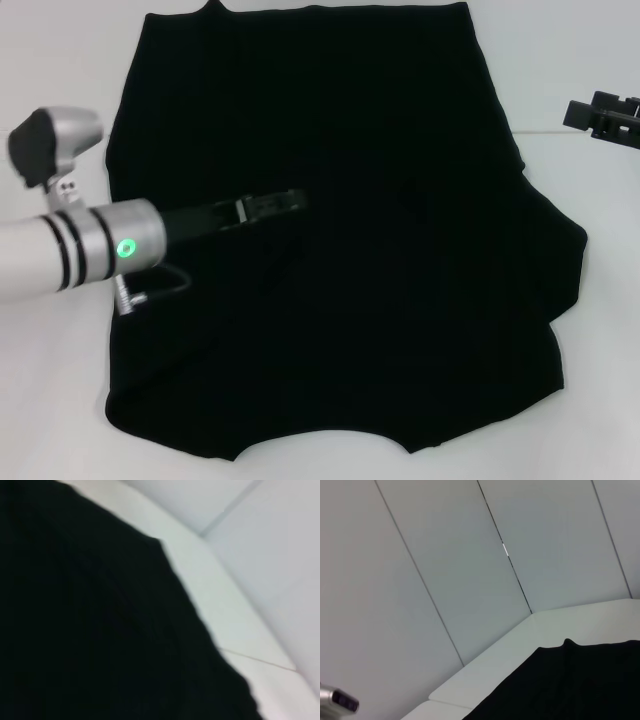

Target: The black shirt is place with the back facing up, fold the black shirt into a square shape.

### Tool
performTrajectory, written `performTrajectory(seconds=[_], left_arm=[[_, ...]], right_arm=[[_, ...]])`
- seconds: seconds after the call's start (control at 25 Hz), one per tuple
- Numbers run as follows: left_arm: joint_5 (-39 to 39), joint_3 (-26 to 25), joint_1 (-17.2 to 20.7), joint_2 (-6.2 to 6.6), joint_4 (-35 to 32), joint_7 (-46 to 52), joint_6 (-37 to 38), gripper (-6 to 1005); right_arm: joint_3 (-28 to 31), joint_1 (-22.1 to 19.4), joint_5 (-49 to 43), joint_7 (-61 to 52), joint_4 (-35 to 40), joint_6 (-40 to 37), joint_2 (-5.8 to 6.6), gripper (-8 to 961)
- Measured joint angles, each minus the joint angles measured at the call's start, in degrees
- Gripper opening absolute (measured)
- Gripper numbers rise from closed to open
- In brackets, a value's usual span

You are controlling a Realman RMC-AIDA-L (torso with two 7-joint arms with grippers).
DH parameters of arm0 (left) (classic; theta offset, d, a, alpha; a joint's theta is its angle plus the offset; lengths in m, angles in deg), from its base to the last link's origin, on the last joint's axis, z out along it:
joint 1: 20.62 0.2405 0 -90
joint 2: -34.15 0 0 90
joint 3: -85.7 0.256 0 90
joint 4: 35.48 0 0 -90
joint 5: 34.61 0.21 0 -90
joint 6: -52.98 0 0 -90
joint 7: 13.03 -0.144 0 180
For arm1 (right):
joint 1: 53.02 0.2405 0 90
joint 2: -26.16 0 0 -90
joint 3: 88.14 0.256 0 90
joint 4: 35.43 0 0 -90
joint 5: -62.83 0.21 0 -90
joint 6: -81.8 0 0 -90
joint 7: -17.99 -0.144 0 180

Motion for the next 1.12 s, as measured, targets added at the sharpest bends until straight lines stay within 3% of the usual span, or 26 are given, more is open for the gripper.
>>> performTrajectory(seconds=[0.24,0.36,0.52,0.72,0.88,1.12], left_arm=[[-1.78,0.42,-1.50,0.29,-0.28,-2.50,7.34,904],[-4.48,0.28,0.11,1.09,-0.66,-9.69,15.85,905],[-4.19,1.72,2.37,1.12,-1.54,-25.19,25.91,904],[-3.02,6.61,4.92,-0.03,-3.05,-38.18,27.48,901],[-1.30,10.76,6.06,-0.75,-5.09,-43.01,27.20,900],[0.32,12.62,6.43,-0.90,-5.90,-47.36,27.70,900]], right_arm=[[-0.15,-0.43,-0.92,-2.45,0.09,0.07,0.38,853],[-0.41,-0.54,-5.12,-9.09,1.04,0.15,1.94,853],[-0.57,0.19,-15.98,-24.07,4.12,0.55,4.50,854],[-0.59,1.41,-28.04,-36.64,8.36,1.44,5.86,853],[-0.58,3.86,-38.86,-44.57,9.71,1.94,5.89,853],[-1.75,7.30,-43.70,-47.54,5.83,4.73,4.34,853]])
